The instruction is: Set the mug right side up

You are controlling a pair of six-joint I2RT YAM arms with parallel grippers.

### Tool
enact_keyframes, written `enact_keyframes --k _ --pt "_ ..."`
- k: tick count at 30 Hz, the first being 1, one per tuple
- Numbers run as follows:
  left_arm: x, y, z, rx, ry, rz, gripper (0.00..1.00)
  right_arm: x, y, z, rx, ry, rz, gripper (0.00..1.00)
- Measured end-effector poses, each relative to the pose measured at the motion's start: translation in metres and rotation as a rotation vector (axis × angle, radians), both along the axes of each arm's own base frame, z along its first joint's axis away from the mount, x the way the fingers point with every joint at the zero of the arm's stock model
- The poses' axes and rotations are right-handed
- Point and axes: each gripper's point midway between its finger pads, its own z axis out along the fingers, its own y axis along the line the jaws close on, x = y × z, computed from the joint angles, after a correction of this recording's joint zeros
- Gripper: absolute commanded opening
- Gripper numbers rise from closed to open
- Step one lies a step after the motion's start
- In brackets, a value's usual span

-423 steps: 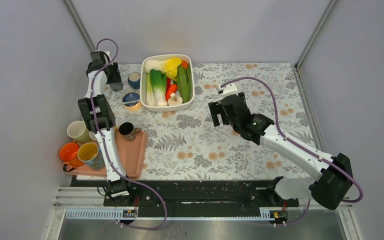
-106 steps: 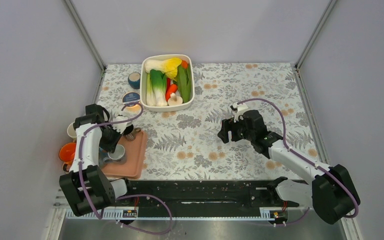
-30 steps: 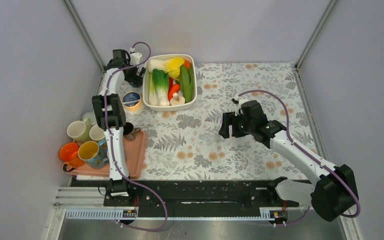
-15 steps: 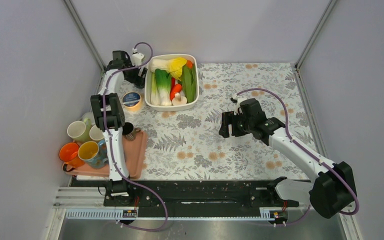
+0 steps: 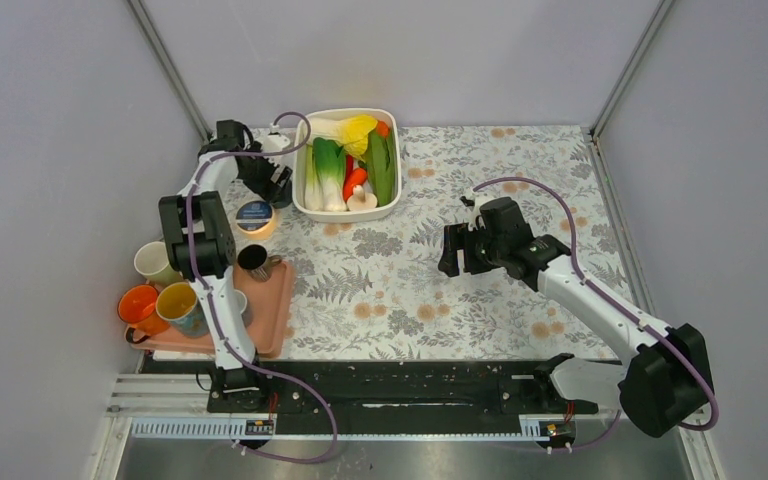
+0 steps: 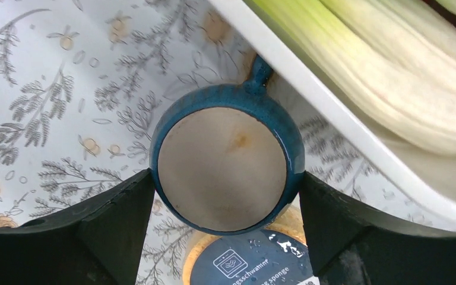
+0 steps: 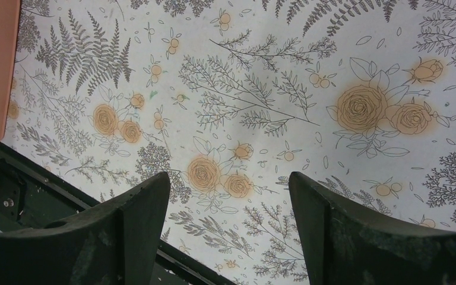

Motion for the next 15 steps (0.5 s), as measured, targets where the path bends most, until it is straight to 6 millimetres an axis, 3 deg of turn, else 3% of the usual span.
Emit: enact_keyframes --k 3,8,15 --pt "-0.015 0.003 0.000 -0.001 0.033 -0.055 0.76 0.000 0.000 0.002 0.002 -0.006 0.002 0.82" --pt "-0.037 0.009 -0.001 0.027 0.082 -0.174 0.99 0.000 0.000 0.003 0.006 -0.012 0.002 0.82" --pt "-0.065 0.008 0.013 0.045 0.116 -0.268 0.99 0.000 0.000 0.005 0.010 -0.018 0.004 0.82"
